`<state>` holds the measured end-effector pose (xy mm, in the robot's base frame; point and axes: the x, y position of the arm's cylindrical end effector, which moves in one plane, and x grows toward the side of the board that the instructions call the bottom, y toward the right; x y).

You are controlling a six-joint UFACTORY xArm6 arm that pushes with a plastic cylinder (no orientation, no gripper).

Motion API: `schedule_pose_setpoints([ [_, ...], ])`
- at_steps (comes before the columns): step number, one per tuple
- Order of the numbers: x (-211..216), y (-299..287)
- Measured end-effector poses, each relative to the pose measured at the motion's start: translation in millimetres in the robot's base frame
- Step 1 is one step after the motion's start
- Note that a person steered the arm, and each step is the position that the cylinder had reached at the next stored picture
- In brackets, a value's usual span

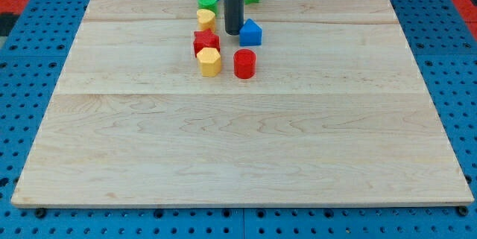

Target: Slide the triangle into the red circle

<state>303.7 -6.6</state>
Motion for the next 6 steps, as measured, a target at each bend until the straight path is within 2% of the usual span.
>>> schedule_pose_setpoints([
  [2,-46,21],
  [3,-29,41],
  [6,39,14],
])
